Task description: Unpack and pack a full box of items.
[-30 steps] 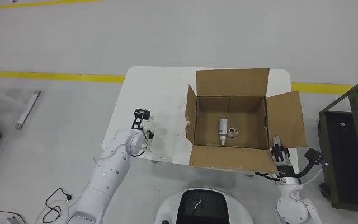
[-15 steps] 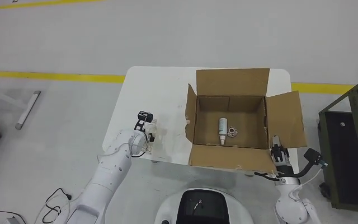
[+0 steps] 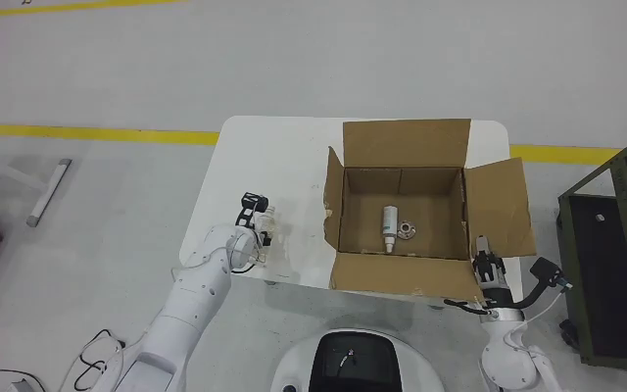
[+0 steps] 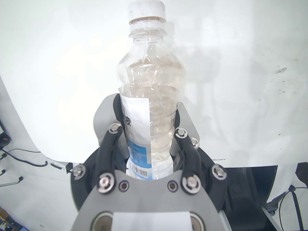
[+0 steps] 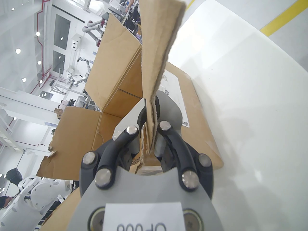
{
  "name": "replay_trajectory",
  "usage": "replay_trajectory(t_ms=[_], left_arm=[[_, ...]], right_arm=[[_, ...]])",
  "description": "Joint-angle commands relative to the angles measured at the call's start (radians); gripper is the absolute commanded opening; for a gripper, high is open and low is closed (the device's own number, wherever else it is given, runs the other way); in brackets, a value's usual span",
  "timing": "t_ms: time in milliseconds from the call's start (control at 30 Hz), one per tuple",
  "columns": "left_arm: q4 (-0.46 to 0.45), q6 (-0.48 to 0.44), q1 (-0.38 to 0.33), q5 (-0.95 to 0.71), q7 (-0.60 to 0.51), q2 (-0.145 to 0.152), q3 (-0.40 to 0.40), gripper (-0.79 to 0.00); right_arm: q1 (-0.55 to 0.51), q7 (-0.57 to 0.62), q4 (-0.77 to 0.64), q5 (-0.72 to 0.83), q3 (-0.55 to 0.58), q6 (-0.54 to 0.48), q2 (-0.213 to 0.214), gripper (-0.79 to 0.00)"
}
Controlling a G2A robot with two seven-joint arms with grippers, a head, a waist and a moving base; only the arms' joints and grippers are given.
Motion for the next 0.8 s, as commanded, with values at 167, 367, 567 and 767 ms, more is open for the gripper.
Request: replay_trajectory(t_ms=[167,367,567,767], left_arm=[[0.02,-0.005,-0.011,0.001,0.007,-0.005,0.009,-0.536],[0.033,-0.002,-0.02,-0.005,0.007,-0.007,0.009,0.0],[0.036,-0.001,-0.025,-0.004,0.01,-0.008,0.009,0.0],[0.004,-0.002,-0.019,-0.006,0.006,-0.005,-0.001,0.0]], right_arm=[[0.008,0.003,0.002,-0.003,0.001,0.005,-0.003,-0.486],[0.013,0.003,0.002,-0.004,-0.001,0.007,-0.006,-0.403],[0.01,0.005,-0.003,-0.007,0.001,0.007,-0.009,-0.252],[0.0,0.008,-0.026,-0.007,0.009,0.001,-0.011,-0.203]])
